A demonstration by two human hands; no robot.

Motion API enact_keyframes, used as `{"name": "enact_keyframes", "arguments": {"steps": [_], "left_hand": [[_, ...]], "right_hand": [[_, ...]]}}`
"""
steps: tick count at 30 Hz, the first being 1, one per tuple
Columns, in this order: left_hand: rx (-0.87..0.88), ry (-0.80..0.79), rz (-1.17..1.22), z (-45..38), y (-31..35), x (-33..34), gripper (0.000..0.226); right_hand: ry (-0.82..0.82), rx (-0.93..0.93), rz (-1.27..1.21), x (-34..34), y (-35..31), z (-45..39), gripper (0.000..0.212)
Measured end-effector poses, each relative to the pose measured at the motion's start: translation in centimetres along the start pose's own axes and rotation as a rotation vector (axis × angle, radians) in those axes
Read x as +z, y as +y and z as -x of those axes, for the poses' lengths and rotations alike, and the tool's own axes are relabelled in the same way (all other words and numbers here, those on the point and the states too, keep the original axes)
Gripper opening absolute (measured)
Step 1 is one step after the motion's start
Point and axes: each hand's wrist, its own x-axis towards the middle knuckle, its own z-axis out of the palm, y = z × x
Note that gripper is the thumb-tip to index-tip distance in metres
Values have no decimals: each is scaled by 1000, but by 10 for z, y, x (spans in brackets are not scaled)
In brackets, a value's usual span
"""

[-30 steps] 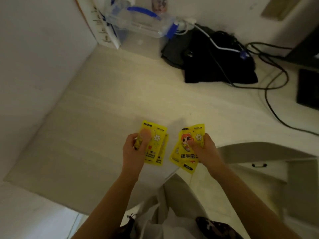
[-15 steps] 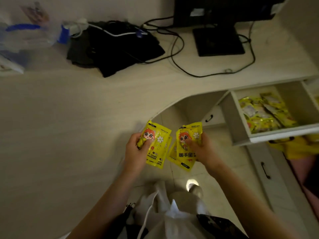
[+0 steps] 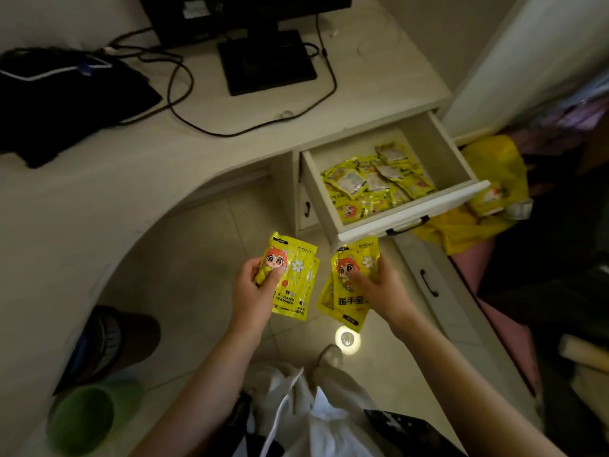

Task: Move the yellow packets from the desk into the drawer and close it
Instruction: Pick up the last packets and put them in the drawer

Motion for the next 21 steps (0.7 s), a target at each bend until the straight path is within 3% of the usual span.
{"name": "enact_keyframes", "arguments": {"steps": [10,21], "left_hand": [[-32,-41,30,-5,23,93,20],[-119,-75,100,-101,65,181,30]], "right_hand": [[21,19,-50,-81,-6,-41,33],[56,28,55,-138,-65,-165,31]]}}
